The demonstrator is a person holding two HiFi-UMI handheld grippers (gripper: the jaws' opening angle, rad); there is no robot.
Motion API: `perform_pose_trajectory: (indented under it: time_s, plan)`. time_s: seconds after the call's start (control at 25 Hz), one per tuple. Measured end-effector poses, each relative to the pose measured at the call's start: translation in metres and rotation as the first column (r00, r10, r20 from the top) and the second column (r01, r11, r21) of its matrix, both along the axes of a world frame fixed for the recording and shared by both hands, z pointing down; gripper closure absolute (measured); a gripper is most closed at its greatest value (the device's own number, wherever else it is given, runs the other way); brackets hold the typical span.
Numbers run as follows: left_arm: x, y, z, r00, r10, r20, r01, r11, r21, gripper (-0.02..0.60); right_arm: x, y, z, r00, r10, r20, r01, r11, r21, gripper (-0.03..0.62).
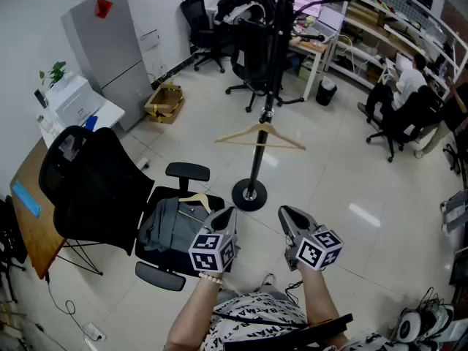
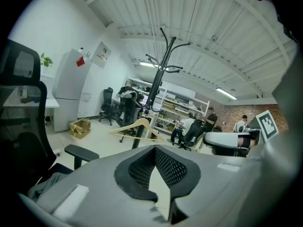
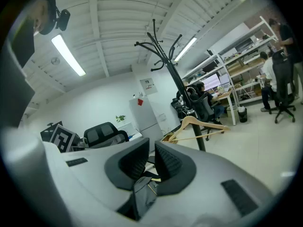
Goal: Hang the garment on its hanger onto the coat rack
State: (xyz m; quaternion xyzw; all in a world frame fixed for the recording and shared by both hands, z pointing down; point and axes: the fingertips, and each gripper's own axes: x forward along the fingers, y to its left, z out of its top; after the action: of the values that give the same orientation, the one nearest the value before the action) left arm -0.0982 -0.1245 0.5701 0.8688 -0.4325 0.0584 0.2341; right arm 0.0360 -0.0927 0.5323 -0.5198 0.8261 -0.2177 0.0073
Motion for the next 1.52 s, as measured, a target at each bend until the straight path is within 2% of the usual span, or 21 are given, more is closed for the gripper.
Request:
perform_pose_trajectory:
  time_s: [0.04, 0.08, 0.12, 0.24, 0.28, 0.36, 0.4, 0.52, 0.76, 0.92, 1.16, 1.32, 1.52]
  plan:
    - [-0.005, 0.000, 0.003, 1.000, 0.003, 0.003, -0.003, 1.000, -0.005, 0.594, -0.006, -0.003, 0.001, 1.000, -0.007, 0.003, 0.007, 1.000, -0.004, 0.543]
    - [-0.010, -0.001, 0.006, 1.000, 0.006, 0.006, -0.006, 1.000, -0.010, 0.594, -0.013, -0.006, 0.003, 1.000, -0.013, 0.004, 0.013, 1.000, -0.008, 0.512]
    - [-0.016, -0.001, 0.010, 1.000, 0.007, 0.008, -0.006, 1.000, -0.016, 0.594, -0.020, -0.009, 0.005, 1.000, -0.020, 0.003, 0.020, 1.000, -0.012, 0.433]
    - [-0.038, -0.001, 0.023, 1.000, -0.003, 0.015, 0.003, 0.999, -0.040, 0.594, -0.040, -0.018, 0.014, 0.999, -0.031, -0.017, 0.031, 0.999, -0.024, 0.420]
    - [-0.047, 0.000, 0.029, 1.000, -0.010, 0.018, 0.011, 0.999, -0.050, 0.594, -0.048, -0.021, 0.020, 0.999, -0.040, -0.024, 0.039, 0.999, -0.034, 0.375]
    - [-0.067, 0.002, 0.041, 0.999, -0.025, 0.029, 0.027, 0.997, -0.071, 0.594, -0.066, -0.026, 0.036, 0.996, -0.068, -0.052, 0.065, 0.996, -0.060, 0.354]
    - [-0.076, 0.003, 0.048, 0.999, -0.033, 0.037, 0.036, 0.996, -0.081, 0.594, -0.075, -0.029, 0.046, 0.993, -0.087, -0.078, 0.081, 0.994, -0.074, 0.324]
    - [-0.102, 0.005, 0.068, 0.997, -0.055, 0.063, 0.062, 0.992, -0.110, 0.594, -0.100, -0.037, 0.079, 0.978, -0.144, -0.154, 0.125, 0.984, -0.123, 0.322]
    - [-0.130, -0.009, 0.110, 0.991, -0.097, 0.089, 0.111, 0.979, -0.169, 0.594, -0.135, -0.063, 0.149, 0.952, -0.240, -0.190, 0.191, 0.951, -0.244, 0.322]
    - [-0.135, -0.024, 0.147, 0.987, -0.124, 0.099, 0.143, 0.966, -0.217, 0.594, -0.153, -0.083, 0.218, 0.924, -0.308, -0.228, 0.220, 0.914, -0.342, 0.323]
    - [-0.135, -0.045, 0.206, 0.979, -0.150, 0.134, 0.183, 0.942, -0.282, 0.594, -0.168, -0.101, 0.354, 0.871, -0.412, -0.269, 0.223, 0.818, -0.531, 0.324]
    - [-0.138, -0.064, 0.241, 0.975, -0.169, 0.147, 0.209, 0.925, -0.317, 0.594, -0.175, -0.117, 0.428, 0.868, -0.428, -0.251, 0.197, 0.762, -0.616, 0.322]
    - [-0.138, -0.075, 0.286, 0.970, -0.194, 0.148, 0.236, 0.899, -0.368, 0.594, -0.180, -0.140, 0.492, 0.872, -0.428, -0.238, 0.170, 0.720, -0.673, 0.322]
